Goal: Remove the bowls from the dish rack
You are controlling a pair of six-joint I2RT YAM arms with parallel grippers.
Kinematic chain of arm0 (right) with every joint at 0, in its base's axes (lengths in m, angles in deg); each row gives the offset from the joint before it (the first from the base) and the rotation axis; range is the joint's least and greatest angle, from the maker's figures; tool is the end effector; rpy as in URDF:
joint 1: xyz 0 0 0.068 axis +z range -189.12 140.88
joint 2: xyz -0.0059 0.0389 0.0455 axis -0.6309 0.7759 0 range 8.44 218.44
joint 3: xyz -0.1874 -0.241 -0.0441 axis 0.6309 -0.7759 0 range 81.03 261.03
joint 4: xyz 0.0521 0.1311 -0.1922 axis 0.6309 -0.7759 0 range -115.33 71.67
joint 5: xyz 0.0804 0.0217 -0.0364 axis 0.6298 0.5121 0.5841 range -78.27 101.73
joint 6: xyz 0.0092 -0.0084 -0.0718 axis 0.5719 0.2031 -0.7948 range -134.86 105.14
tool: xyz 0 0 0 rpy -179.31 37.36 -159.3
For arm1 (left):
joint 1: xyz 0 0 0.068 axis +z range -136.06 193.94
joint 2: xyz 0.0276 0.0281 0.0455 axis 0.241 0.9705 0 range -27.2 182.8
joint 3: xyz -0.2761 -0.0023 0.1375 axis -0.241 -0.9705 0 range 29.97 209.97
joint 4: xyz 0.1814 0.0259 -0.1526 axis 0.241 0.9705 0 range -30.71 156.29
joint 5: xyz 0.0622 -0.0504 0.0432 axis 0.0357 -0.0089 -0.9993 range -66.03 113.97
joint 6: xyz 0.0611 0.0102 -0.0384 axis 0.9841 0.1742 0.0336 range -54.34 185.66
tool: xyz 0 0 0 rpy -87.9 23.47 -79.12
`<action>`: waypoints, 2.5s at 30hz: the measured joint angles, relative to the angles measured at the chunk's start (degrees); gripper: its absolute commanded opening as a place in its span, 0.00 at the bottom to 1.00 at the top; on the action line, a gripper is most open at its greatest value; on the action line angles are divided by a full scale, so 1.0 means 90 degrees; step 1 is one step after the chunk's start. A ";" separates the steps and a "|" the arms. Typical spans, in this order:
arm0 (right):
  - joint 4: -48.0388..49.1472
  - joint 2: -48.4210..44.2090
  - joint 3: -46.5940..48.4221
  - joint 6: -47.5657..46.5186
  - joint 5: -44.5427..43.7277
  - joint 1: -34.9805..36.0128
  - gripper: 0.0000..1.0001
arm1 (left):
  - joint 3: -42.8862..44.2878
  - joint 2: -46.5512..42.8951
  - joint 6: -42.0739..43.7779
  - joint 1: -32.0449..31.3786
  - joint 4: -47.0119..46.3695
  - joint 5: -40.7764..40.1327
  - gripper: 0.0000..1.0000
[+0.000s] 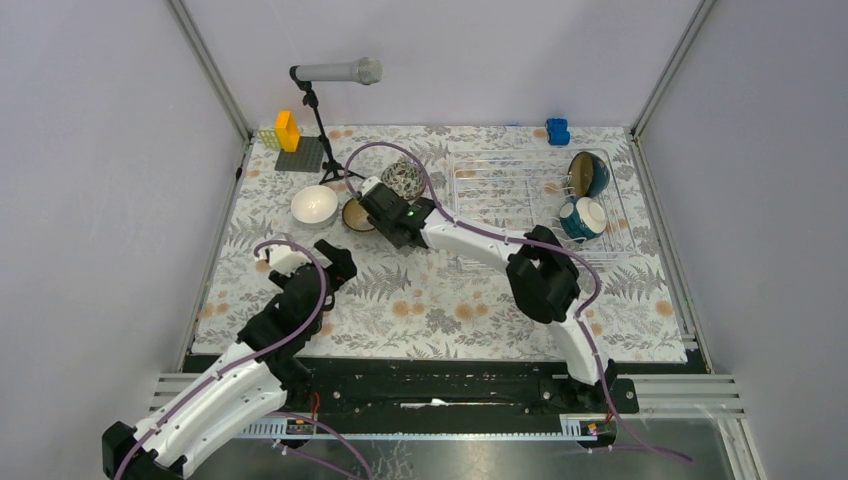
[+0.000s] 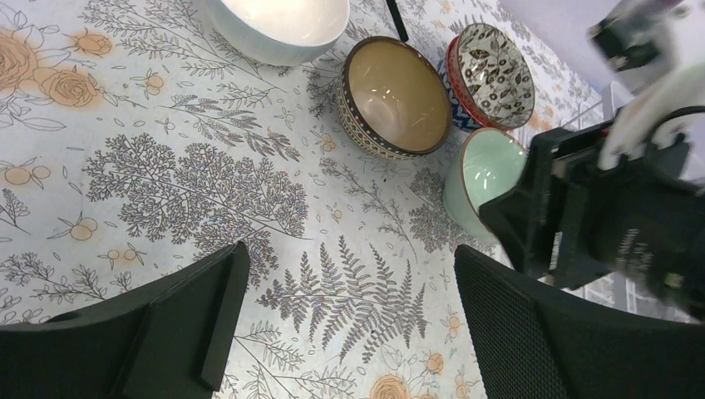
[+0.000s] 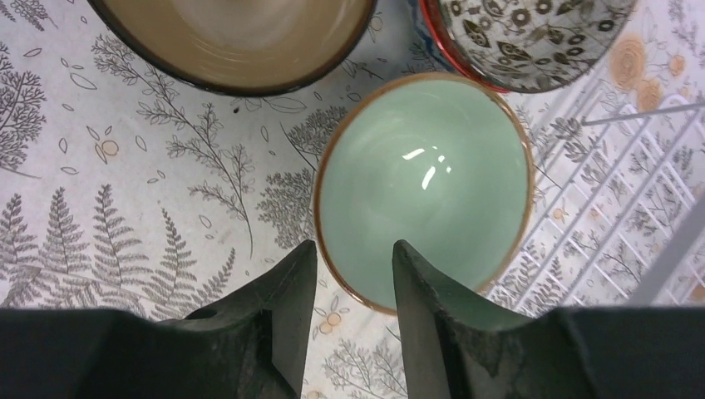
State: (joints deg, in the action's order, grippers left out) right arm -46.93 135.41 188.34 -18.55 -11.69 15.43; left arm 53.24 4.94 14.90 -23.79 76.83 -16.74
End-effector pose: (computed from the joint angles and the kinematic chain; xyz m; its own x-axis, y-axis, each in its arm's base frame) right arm 0.3181 0.4054 0.2394 -0.3937 -0.6547 -0.6452 -0.6208 0.7071 -0.3387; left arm 0.1032 -0.0298 0.2454 -0.2241 -0.5689 -0.7913 -0.2713 0.8163 -0.5100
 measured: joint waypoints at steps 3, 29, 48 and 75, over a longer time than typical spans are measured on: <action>0.0095 -0.0369 -0.0284 -0.0032 -0.0070 0.0000 0.46 | 0.0000 0.0080 0.0172 0.0000 -0.0083 0.0114 0.99; 0.1086 -0.4602 -0.4019 0.1756 -0.0899 -0.3546 0.92 | 0.0529 0.2905 0.1688 0.0000 -0.2601 0.4148 0.99; 0.1382 -0.2047 -0.2268 0.1241 -0.2997 -0.4741 0.70 | 0.0857 0.3220 0.1831 -0.0007 -0.3011 0.4675 0.99; 0.0855 -0.1088 -0.1622 0.0330 -0.3869 -0.5192 0.00 | 0.0877 0.2880 0.1880 -0.0005 -0.2858 0.4306 0.99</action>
State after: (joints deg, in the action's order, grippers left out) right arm -39.24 125.62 173.74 -15.57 -46.51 -31.30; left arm 61.13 30.86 31.81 -23.84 51.10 22.01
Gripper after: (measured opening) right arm 0.055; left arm 0.987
